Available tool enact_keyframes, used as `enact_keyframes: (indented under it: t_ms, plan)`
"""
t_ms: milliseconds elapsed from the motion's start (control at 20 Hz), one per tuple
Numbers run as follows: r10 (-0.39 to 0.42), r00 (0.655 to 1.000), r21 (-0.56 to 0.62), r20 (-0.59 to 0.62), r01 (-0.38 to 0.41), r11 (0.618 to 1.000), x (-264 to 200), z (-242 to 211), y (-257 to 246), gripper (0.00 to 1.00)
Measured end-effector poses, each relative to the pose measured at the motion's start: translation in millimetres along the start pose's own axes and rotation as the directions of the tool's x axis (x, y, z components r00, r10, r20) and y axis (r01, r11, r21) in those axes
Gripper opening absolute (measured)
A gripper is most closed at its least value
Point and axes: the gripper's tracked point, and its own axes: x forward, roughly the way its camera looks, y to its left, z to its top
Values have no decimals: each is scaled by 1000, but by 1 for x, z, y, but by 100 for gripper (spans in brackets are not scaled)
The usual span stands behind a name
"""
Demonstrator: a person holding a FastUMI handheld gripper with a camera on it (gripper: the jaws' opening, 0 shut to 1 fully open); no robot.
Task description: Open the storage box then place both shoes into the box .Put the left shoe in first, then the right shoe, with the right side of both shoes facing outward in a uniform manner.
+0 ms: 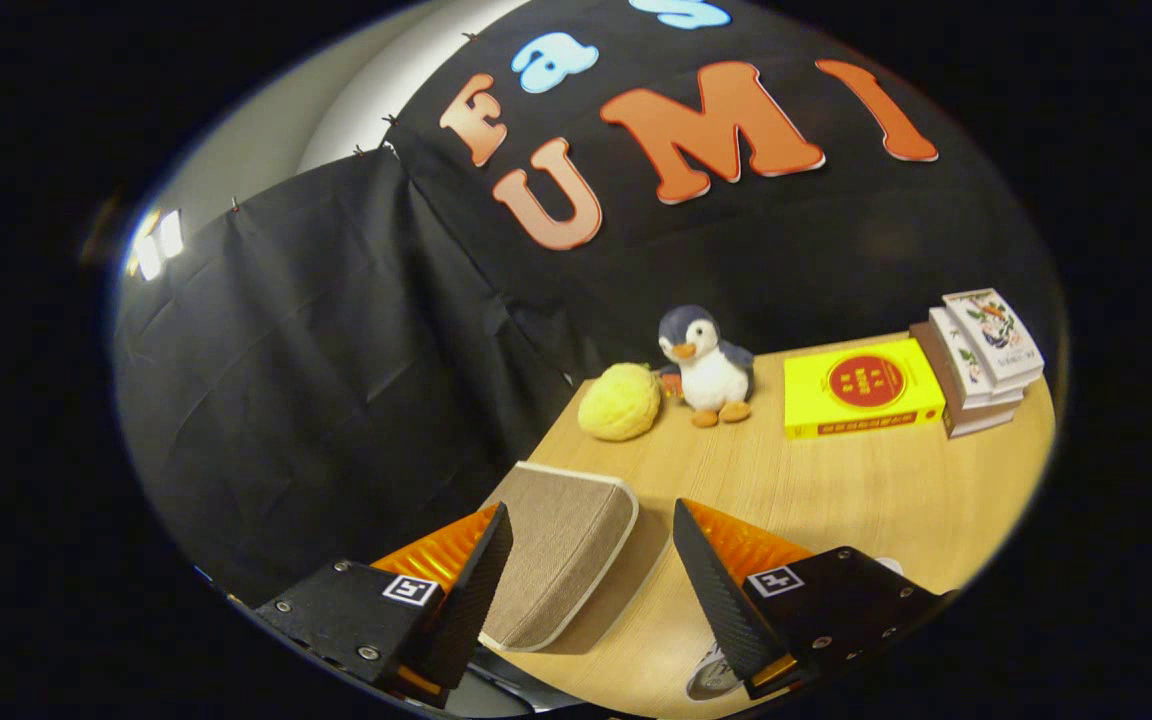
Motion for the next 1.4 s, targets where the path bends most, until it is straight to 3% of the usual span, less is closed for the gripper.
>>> enact_keyframes:
  t_ms: [200,400,600,850,1000,1150,1350,1400]
  plan:
    - [77,983,118,-165,-58,991,38,-55,1,96]
    - [180,951,232,-251,-121,965,62,-95,12,96]
    - [205,920,297,-334,-103,949,83,-131,7,97]
    - [356,887,470,-294,-190,862,98,-141,24,96]
    - [396,882,557,-255,-201,806,102,-142,26,96]
    - [422,881,590,-214,-228,775,98,-132,33,95]
    - [422,885,622,-197,-220,752,90,-121,25,83]
    - [427,883,629,-194,-222,745,87,-118,24,76]
